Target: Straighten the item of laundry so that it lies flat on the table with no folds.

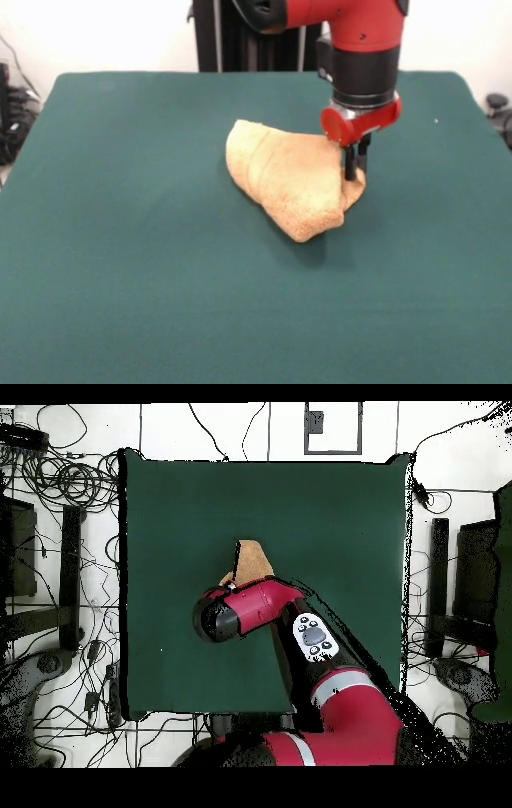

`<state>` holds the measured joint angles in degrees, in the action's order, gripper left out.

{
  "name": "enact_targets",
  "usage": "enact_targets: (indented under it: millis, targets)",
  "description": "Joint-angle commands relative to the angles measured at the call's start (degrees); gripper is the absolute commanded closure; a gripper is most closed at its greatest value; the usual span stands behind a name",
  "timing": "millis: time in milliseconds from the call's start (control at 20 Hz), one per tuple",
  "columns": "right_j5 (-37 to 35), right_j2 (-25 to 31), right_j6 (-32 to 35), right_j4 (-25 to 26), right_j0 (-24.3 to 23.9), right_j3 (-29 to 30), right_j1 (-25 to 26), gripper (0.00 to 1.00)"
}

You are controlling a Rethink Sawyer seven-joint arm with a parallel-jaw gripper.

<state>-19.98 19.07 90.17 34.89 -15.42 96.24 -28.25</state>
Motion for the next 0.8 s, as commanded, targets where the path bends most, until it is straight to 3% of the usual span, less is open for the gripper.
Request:
enact_targets:
  millis: [50, 500, 800]
  targets:
    - [-4.3, 5.0, -1.9, 0.6, 1.5, 0.9, 0.9, 1.0]
    - [-6.9, 3.0, -0.6, -0.1, 3.3, 0.3, 0.0, 1.0]
    - [-9.9, 7.0, -2.8, -3.6, -0.3, 5.6, -6.9, 1.0]
